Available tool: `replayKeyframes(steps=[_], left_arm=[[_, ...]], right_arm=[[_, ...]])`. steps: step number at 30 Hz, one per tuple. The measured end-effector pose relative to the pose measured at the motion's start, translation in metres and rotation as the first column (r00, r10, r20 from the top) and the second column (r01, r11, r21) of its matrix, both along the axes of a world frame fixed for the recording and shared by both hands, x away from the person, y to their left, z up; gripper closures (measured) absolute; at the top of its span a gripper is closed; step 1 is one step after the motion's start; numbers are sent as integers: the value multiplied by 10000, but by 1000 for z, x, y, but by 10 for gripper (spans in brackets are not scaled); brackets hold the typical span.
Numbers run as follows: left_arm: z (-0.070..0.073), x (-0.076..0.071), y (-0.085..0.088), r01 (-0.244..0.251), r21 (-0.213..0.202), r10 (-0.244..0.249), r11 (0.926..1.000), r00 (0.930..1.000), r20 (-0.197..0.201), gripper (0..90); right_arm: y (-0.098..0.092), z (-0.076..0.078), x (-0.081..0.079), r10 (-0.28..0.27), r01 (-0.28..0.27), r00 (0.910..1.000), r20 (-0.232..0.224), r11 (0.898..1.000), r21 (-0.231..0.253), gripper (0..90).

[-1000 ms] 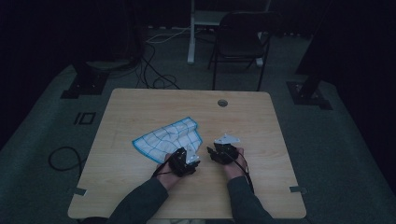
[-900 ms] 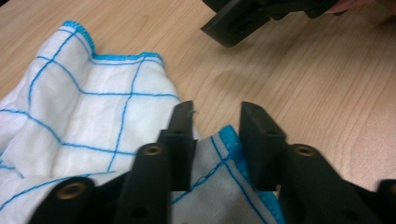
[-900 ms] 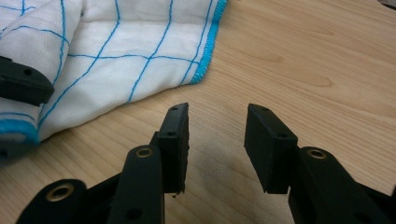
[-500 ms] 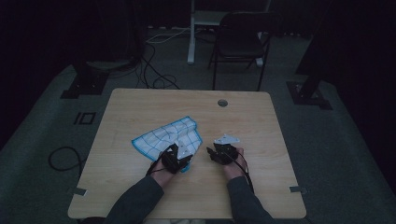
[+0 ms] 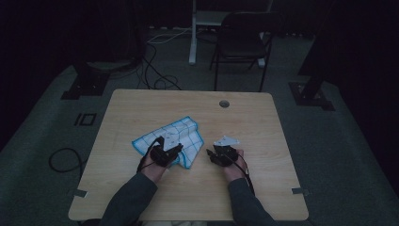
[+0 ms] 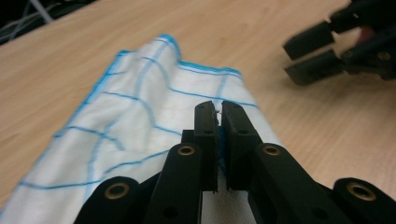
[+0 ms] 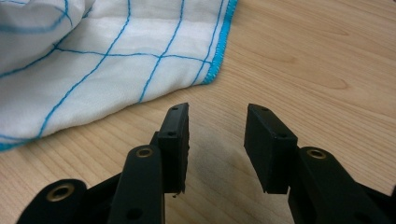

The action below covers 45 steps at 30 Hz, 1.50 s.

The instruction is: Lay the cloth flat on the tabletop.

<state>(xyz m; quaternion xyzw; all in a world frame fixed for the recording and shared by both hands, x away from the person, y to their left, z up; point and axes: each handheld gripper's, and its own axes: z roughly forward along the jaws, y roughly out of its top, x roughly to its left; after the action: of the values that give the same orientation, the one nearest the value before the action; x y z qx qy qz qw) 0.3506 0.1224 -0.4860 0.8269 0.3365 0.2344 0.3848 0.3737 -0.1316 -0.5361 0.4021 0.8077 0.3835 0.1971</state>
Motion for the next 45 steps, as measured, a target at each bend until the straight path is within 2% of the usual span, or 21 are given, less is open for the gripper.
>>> replayKeyframes(steps=[7, 8, 12, 13, 15, 18, 19, 20, 22, 27, 33, 38, 45], left_arm=[[14, 5, 15, -428, -238, 435, 9988, 9987, 279, 863], [18, 9, 22, -672, -372, 684, 9970, 9971, 320, 863], [21, 14, 32, -949, -593, 968, 9937, 9949, 288, 863], [23, 20, 42, -1302, -866, 1324, 9877, 9910, 201, 863], [23, 25, 51, -1594, -1015, 1612, 9820, 9869, 94, 863], [21, 32, 63, -2086, -1335, 2087, 9689, 9779, -135, 863], [21, 32, 63, -2086, -1335, 2087, 9689, 9779, -135, 863], [18, 35, 68, -2321, -1395, 2309, 9626, 9727, -250, 863], [15, 38, 73, -2515, -1374, 2485, 9581, 9679, -386, 863], [4, 44, 81, -2828, -1209, 2758, 9515, 9585, -719, 863], [-6, 48, 85, -3013, -1156, 2912, 9465, 9518, -962, 863], [-8, 47, 85, -3004, -1155, 2902, 9468, 9520, -975, 863], [-6, 46, 86, -2988, -1149, 2891, 9474, 9527, -937, 863]], right_arm=[[2, 0, 0, 71, -71, 10000, 19, 10000, -20, 605], [3, 0, 0, 78, -78, 10000, 35, 10000, -21, 605], [4, 0, 0, 92, -92, 10000, 10, 10000, -8, 605], [5, 0, 0, 109, -109, 9999, 2, 9999, -18, 605], [6, 0, 0, 150, -149, 9999, 13, 9999, -19, 605], [6, 0, 1, 159, -159, 9999, 24, 9999, 5, 605], [6, 0, 1, 159, -159, 9999, 24, 9999, 5, 605], [7, 0, 1, 169, -169, 9999, 19, 9999, -2, 605], [9, 0, 1, 216, -216, 9998, 26, 9998, 15, 605], [15, 0, 0, 347, -347, 9994, 17, 9994, 63, 606], [28, 3, -1, 761, -762, 9970, 130, 9970, 114, 620], [35, 6, -2, 998, -1002, 9947, 228, 9948, 182, 621], [56, 7, -6, 1632, -1637, 9862, 262, 9863, 213, 616]])
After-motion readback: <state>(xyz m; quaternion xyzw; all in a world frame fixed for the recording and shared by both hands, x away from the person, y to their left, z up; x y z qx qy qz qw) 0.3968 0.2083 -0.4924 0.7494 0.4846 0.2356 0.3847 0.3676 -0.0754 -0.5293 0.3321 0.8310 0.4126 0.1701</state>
